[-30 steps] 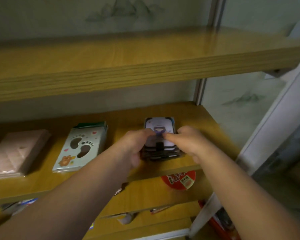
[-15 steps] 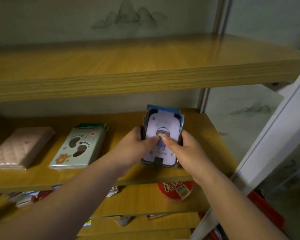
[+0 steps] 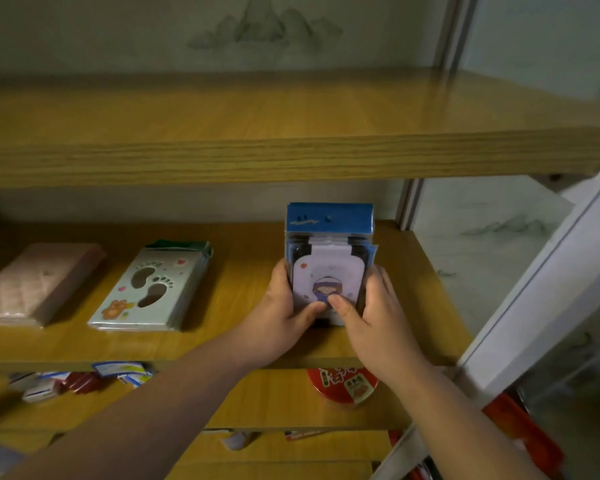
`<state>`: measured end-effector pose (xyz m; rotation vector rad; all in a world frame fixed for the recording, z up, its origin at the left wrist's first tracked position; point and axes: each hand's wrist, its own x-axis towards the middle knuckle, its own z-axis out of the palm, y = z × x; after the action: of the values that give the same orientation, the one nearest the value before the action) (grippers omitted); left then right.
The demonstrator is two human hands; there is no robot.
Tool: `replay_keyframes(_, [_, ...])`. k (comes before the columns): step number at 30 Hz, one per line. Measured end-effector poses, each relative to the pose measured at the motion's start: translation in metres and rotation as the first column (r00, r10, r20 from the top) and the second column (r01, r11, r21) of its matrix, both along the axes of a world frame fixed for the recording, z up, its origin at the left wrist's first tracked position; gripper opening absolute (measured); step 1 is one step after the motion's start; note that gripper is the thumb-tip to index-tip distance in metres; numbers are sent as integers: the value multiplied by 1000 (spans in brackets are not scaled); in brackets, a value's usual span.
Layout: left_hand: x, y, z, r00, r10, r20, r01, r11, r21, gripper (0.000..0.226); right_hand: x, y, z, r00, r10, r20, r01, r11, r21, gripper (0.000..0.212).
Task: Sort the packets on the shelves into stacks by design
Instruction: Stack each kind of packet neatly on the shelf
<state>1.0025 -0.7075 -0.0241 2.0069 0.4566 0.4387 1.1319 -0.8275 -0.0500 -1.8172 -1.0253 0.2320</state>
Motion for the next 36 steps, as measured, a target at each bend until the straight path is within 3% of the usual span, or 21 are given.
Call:
replay_keyframes(3, [6,2,4,998,33,47,-29,996,-85,54,6,-1,7,999,-54,1,54,999,7,41])
replay_keyframes(5, [15,1,9,998,62,7,-60,988,-139,43,16,-4,17,991,-54,-121,51,998,-27,37])
replay_keyframes(8, [30,2,14,967,129,-221,-117,991,68,13,31,-3,31,952,-72,-299,0,972,-235,32])
replay_keyframes(10, [36,3,16,918,177,-355,-111,974,198,24,39,5,34,954,-126,-272,17,928,-372,34])
replay_keyframes(14, [45,12,14,837,178,-518,-114,982,153,45,46,20,37,960,-148,-239,17,880,-474,39])
replay_keyframes(17, [50,16,13,817,171,-550,-150,985,83,74,49,24,35,969,-150,-194,34,866,-499,39])
replay_keyframes(20, [53,17,12,815,189,-549,-171,982,84,88,52,24,36,971,-131,-200,16,870,-493,38])
replay_keyframes(27, [53,18,13,829,132,-544,-104,991,82,76,45,23,37,992,-11,-127,-63,823,-564,49])
replay_keyframes(32, [55,18,12,814,132,-565,-94,991,97,80,47,22,38,981,-30,-190,-75,851,-520,42])
replay_keyframes(36, [51,19,10,850,149,-505,-171,985,3,84,46,21,37,971,-76,-226,-47,869,-493,50])
